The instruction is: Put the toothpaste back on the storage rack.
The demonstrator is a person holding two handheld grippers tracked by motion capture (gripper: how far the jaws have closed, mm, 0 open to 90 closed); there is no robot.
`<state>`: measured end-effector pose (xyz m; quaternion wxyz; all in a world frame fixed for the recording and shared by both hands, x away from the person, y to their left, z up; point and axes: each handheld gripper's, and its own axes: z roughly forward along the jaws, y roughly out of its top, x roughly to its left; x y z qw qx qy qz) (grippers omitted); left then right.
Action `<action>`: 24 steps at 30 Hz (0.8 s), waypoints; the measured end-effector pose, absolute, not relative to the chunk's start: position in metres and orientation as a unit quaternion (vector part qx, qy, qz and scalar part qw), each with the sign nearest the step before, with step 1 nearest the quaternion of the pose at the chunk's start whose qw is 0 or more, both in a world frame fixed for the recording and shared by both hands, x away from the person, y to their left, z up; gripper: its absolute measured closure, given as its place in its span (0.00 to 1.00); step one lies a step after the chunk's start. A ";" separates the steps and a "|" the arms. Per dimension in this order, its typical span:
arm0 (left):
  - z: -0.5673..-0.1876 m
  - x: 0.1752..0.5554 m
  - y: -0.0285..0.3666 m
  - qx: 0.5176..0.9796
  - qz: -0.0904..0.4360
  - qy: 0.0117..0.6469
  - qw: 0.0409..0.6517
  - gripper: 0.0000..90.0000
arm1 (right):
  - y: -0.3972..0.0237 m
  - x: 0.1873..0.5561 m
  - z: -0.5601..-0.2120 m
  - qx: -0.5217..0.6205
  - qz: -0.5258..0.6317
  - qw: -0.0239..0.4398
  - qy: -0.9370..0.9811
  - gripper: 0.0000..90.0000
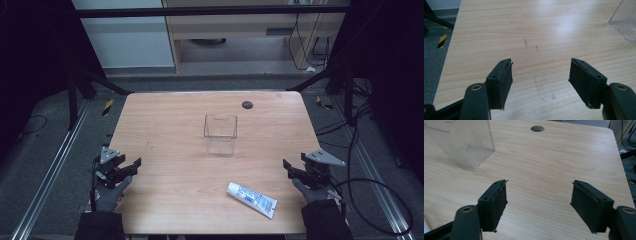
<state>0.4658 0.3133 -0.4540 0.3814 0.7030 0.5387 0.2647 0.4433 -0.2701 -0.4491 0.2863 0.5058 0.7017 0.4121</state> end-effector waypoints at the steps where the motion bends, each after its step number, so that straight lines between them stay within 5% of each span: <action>1: -0.454 0.466 0.313 0.703 0.265 0.539 0.381 0.38 | -0.270 0.443 -0.449 0.506 0.412 0.286 0.702 0.32; 24: -0.459 0.468 0.307 0.715 0.269 0.536 0.360 0.39 | -0.191 0.431 -0.439 0.423 0.416 0.186 0.783 0.89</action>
